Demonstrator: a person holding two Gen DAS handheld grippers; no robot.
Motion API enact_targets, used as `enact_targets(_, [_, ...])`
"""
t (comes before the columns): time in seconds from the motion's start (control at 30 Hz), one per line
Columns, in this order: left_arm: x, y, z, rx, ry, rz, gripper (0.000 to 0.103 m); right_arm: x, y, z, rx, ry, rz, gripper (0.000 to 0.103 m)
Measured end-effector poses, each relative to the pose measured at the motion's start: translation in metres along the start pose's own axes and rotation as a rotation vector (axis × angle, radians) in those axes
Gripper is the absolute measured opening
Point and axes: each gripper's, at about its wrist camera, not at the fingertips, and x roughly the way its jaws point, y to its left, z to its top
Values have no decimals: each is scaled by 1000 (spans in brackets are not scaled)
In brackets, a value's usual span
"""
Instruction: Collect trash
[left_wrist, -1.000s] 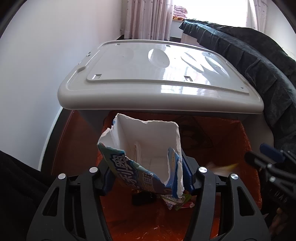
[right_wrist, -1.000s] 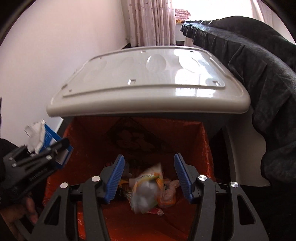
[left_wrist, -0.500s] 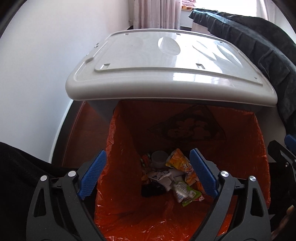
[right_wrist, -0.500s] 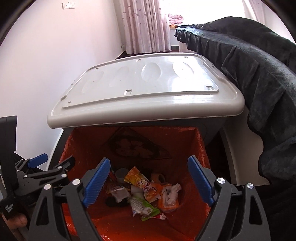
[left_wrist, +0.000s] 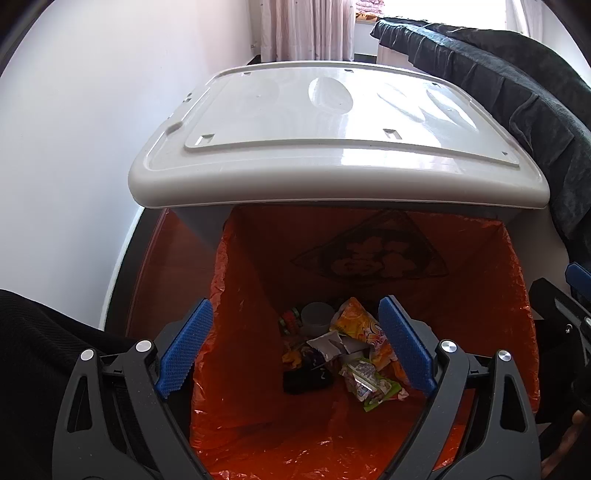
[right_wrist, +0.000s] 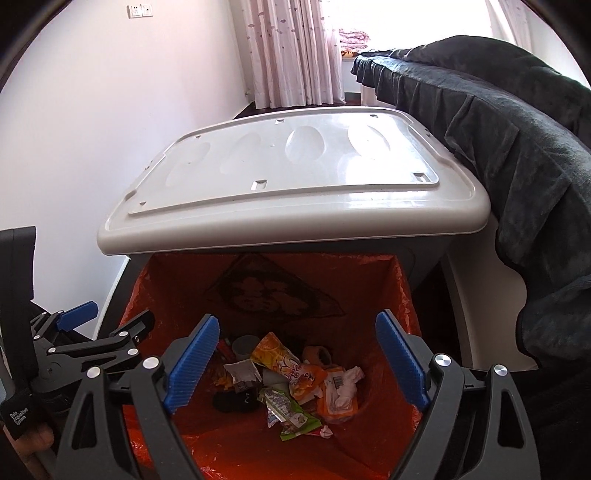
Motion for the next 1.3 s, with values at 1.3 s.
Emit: enact_targets(1.3, [-59, -2, 147, -31, -316, -40, 92, -29, -14, 157, -154, -362, -205, 98])
